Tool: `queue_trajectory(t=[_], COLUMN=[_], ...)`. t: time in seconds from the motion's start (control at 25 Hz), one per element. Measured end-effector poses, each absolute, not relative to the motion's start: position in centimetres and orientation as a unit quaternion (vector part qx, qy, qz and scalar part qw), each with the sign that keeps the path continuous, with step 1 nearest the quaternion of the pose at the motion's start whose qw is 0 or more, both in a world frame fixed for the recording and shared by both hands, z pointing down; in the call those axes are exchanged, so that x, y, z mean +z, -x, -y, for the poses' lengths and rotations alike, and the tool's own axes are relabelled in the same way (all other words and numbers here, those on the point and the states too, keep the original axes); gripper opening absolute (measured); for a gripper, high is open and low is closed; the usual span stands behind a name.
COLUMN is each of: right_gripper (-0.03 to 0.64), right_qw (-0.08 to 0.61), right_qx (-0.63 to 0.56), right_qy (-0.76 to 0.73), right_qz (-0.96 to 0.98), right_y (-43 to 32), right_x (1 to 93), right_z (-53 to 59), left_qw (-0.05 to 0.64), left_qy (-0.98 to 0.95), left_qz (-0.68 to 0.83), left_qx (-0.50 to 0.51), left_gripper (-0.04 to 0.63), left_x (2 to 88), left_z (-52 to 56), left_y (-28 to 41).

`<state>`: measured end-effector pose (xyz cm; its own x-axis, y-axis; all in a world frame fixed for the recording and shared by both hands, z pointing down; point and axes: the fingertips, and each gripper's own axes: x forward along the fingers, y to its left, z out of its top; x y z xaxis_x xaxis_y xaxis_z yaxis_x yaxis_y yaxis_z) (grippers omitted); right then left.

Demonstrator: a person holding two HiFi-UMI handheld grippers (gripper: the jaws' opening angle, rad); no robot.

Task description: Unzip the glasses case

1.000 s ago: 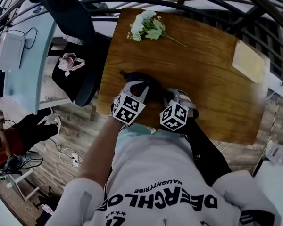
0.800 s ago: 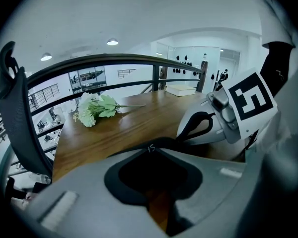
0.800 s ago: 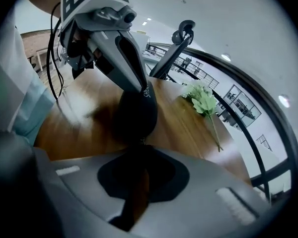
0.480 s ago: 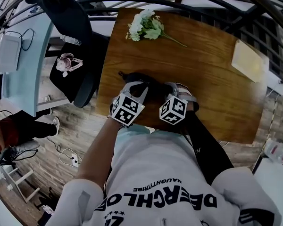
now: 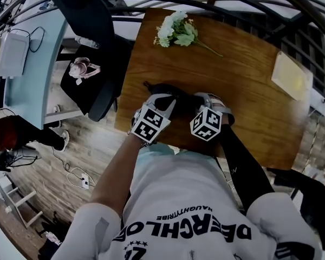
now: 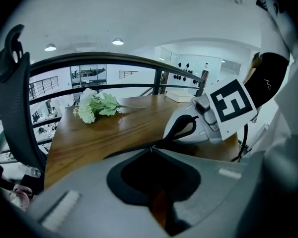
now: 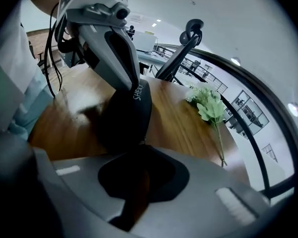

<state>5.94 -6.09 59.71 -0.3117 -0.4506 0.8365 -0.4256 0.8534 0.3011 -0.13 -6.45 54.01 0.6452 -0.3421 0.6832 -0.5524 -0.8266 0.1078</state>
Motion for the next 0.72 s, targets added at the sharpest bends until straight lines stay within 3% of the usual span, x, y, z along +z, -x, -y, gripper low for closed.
queue_trajectory(t=[0.4,0.72], right_gripper=[0.028,0.028], right_qw=[0.492,0.439], right_qx=[0.107,0.109], right_qy=[-0.254,-0.191], right_qz=[0.826,0.871], right_y=[-2.3,4.4], right_x=[59.4,58.1], right_z=[0.4,-2.3], left_qw=[0.136,0.149], left_qy=[-0.886,-0.869], left_qz=[0.274,0.299], left_qx=[0.348,0.366], left_gripper=[0.021,0.021], left_x=[52.4,53.4], left_z=[4.6,2.4], left_y=[4.1,7.4])
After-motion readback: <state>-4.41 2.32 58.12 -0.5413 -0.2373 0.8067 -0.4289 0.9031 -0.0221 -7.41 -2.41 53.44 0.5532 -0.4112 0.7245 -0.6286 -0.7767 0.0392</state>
